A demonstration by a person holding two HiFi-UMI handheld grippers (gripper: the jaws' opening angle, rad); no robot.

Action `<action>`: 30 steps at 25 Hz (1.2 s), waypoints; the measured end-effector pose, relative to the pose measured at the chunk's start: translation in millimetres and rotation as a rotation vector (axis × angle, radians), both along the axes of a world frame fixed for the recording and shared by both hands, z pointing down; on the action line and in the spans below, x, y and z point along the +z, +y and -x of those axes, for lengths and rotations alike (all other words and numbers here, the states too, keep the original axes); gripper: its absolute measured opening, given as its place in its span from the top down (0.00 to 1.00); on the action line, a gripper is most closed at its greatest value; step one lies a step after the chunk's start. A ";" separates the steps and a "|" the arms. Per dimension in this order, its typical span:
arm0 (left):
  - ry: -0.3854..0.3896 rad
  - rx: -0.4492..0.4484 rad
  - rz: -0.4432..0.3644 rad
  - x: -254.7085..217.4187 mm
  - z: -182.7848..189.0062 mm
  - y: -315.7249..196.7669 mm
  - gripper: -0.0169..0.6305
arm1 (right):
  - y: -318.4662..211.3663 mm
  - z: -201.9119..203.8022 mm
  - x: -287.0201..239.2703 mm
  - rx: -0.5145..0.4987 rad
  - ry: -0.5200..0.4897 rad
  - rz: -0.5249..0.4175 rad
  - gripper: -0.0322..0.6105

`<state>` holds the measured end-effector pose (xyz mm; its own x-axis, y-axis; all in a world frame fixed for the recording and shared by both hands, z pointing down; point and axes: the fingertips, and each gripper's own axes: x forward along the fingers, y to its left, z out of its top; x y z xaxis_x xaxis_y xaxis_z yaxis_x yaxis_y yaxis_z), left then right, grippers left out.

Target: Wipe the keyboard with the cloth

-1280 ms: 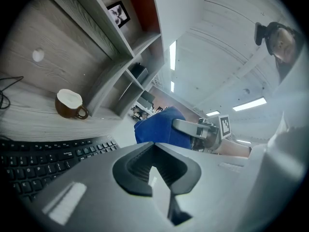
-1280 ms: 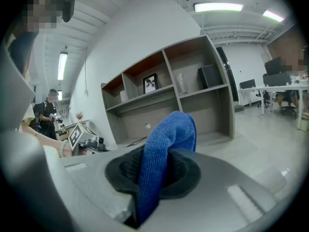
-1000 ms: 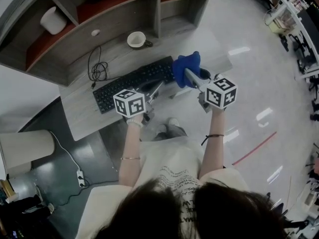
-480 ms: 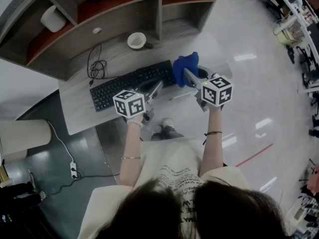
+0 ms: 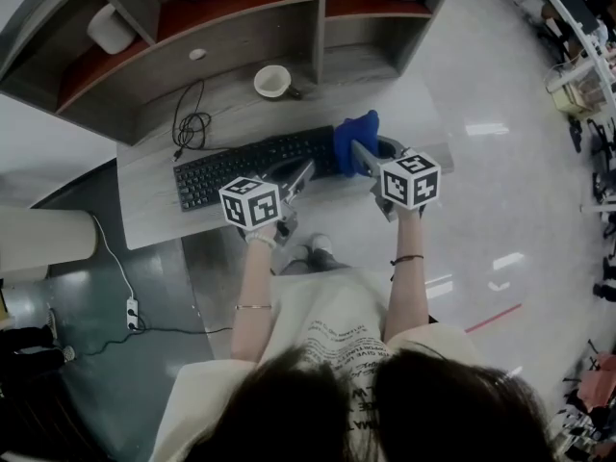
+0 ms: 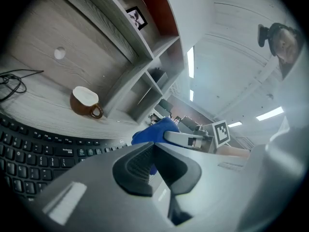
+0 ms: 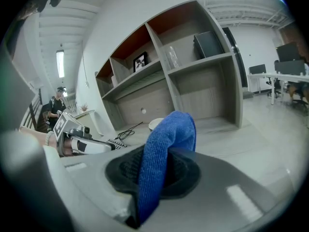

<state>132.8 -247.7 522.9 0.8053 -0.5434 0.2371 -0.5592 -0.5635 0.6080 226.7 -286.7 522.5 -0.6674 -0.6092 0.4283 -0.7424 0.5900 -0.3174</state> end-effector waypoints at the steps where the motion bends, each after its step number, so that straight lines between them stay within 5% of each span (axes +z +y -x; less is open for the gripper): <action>1: -0.003 -0.005 0.001 0.6 -0.8 -1.1 0.99 | -1.2 0.1 2.3 -0.005 -0.002 0.005 0.87; 30: -0.017 -0.066 0.019 11.9 29.1 -1.8 0.99 | 0.0 51.4 18.5 -0.081 -0.036 0.060 0.87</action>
